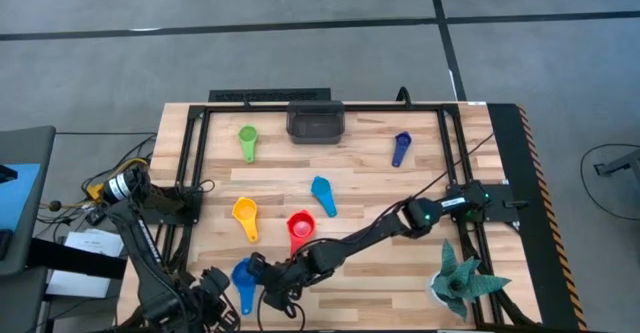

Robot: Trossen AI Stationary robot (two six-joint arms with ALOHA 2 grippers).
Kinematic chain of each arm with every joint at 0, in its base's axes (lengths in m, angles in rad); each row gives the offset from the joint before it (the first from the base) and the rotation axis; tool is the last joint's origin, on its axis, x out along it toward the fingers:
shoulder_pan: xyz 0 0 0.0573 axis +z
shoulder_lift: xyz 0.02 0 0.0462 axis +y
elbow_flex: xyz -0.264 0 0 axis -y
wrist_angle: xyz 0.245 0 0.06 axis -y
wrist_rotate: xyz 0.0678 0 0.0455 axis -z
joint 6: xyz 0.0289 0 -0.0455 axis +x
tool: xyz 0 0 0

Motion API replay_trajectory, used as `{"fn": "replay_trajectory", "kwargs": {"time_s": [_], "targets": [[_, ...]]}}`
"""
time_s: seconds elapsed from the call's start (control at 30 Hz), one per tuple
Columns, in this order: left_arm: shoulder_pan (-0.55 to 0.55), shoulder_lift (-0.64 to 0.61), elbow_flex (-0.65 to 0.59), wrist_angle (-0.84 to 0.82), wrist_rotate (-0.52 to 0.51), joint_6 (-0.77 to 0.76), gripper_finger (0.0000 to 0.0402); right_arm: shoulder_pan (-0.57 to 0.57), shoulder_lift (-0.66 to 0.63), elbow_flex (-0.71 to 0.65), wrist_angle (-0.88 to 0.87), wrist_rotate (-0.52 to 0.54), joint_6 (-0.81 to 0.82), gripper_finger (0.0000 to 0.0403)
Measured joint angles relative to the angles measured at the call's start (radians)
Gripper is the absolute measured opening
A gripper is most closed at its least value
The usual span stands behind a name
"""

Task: Nest measuring cups in basket
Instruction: Stack the blue measuring cup on top of the red measuring cup

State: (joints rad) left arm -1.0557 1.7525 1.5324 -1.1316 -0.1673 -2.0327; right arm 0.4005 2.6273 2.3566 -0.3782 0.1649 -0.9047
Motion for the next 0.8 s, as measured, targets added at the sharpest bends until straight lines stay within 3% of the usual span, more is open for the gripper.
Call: {"fn": "replay_trajectory", "kwargs": {"time_s": [0.27,0.8], "targets": [[-0.044,-0.032,0.052,-0.039,-0.258,-0.076,0.0057,-0.010,-0.034,-0.002,-0.039,0.053,-0.001,0.0005],[-0.061,-0.066,0.060,-0.035,-0.265,-0.082,0.0060,-0.023,-0.093,0.000,-0.076,0.138,0.019,0.0011]]}}
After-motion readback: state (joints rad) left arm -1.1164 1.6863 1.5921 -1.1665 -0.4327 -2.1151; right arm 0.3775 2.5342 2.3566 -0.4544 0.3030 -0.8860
